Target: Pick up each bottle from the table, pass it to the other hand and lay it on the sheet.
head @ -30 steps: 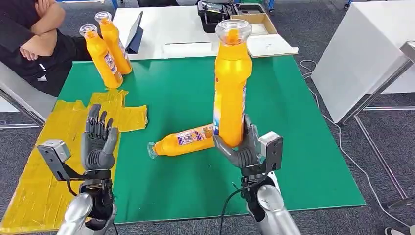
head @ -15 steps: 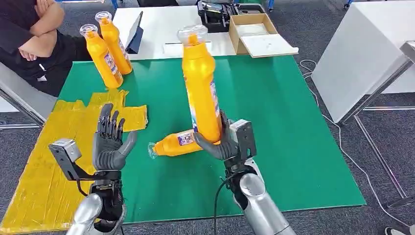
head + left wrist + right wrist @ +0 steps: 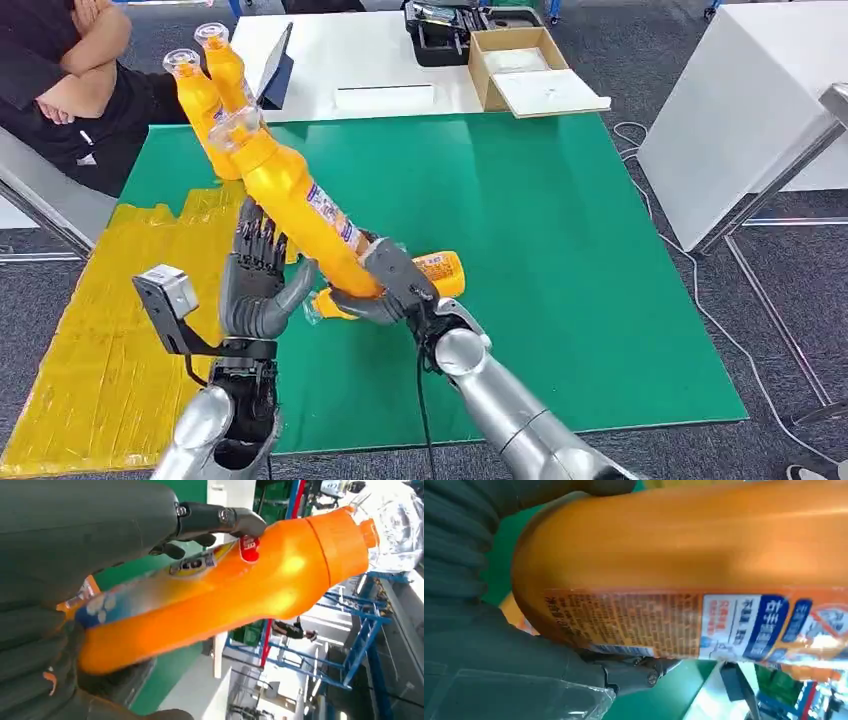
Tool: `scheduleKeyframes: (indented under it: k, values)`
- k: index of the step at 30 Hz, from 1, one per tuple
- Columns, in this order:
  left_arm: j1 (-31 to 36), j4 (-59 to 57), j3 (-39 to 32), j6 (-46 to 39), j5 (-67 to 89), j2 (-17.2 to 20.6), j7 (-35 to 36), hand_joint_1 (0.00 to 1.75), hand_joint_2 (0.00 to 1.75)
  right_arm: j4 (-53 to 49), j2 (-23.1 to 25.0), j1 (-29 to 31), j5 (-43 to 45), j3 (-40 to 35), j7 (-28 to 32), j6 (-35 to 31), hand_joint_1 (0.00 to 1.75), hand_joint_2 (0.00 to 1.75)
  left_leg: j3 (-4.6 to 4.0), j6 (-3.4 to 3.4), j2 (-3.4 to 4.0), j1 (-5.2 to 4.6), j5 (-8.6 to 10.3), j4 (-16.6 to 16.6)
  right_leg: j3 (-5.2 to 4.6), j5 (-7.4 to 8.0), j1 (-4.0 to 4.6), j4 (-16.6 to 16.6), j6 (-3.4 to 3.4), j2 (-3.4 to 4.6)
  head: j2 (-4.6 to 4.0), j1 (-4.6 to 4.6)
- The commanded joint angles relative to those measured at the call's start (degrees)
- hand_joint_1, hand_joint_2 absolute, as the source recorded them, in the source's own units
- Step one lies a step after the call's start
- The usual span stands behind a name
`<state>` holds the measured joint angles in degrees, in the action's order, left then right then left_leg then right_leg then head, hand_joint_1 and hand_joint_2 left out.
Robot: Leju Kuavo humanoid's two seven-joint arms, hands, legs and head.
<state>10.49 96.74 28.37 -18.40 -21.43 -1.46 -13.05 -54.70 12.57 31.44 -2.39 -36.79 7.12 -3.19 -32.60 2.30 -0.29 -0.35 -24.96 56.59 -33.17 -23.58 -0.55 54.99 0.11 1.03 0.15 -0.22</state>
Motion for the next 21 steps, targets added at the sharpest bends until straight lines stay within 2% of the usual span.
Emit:
scheduleKeyframes:
  k: [1, 6, 16, 21]
  values:
    - [7.04, -4.06, 3.95, 4.66, -7.68, -1.02, 4.79, 0.00, 1.75, 11.30, 3.13, 5.64, -6.28, -11.81, -1.27, -0.19, 1.75, 1.75, 0.21, -0.22, -0.03, 0.02, -0.07, 0.03, 0.23, -0.08, 0.03, 0.02, -0.05, -0.15, 0.00, 0.02]
    - [8.40, -5.91, 4.73, 4.29, -10.05, -1.36, 5.44, 0.00, 1.75, 8.02, 2.92, 5.08, -7.49, -14.01, -2.83, 0.05, 1.75, 1.75, 0.10, -0.16, -0.10, 0.03, -0.04, 0.02, 0.14, -0.07, 0.04, -0.01, -0.04, -0.19, 0.00, -0.02]
    - [11.49, -11.02, 4.49, 4.76, -13.69, -1.85, 8.12, 0.00, 1.75, 9.28, 3.72, 5.54, -10.06, -17.03, -3.79, -0.54, 1.75, 1.75, 0.10, -0.15, -0.15, 0.02, -0.02, 0.02, 0.14, -0.06, 0.03, 0.00, -0.04, -0.22, 0.00, 0.00]
    - [16.68, -15.55, 7.35, 1.85, -3.43, -0.79, 8.57, 0.00, 1.75, 10.98, 4.48, 6.66, -9.85, -17.27, -3.80, -0.65, 1.75, 1.75, 0.14, -0.24, -0.16, 0.04, -0.07, 0.09, 0.19, -0.11, 0.05, 0.05, -0.06, -0.28, 0.00, -0.02]
